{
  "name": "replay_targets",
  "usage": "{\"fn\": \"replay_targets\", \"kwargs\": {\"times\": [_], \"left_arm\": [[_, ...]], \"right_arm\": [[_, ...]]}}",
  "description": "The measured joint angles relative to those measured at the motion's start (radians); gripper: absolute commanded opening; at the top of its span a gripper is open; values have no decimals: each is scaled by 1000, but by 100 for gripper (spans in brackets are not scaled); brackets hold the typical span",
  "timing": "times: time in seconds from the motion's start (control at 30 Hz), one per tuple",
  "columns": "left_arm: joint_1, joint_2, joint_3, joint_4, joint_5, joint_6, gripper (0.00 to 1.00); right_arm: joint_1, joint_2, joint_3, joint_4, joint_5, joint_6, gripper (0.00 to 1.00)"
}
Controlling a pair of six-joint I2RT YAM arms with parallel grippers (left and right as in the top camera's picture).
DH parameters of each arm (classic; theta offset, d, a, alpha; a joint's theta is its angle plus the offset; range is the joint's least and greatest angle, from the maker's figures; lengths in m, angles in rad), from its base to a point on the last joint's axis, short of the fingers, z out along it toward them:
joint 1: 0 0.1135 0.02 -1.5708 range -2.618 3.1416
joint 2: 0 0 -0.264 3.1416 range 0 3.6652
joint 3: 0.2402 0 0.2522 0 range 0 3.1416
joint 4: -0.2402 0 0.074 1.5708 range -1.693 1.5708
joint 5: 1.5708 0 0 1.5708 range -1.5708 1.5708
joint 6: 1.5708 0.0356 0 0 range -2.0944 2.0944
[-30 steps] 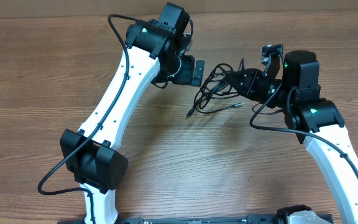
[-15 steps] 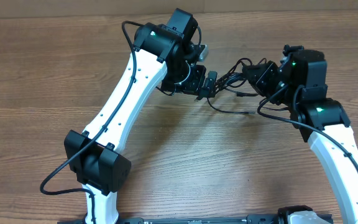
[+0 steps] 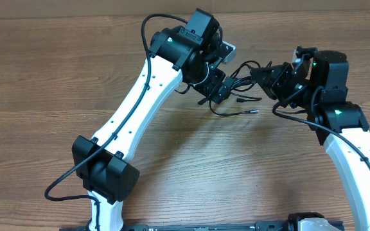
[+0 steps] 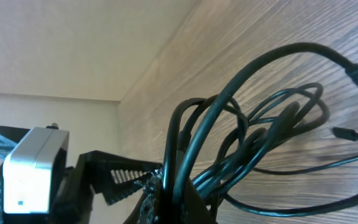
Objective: Untangle cables
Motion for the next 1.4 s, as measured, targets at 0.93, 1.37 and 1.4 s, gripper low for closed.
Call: {"fn": "replay_targets", "kwargs": {"times": [0.93,1.37,1.4], "left_arm": [[-64,0,0,52,-87,11,55],[-68,0,0,52,-87,11,24],[-71,0,0,52,-87,11,23]], "right_arm": [[0,0,0,18,-47,56,4],[0,0,0,50,-95,71,4],[0,0,0,58,-99,72,4]]}}
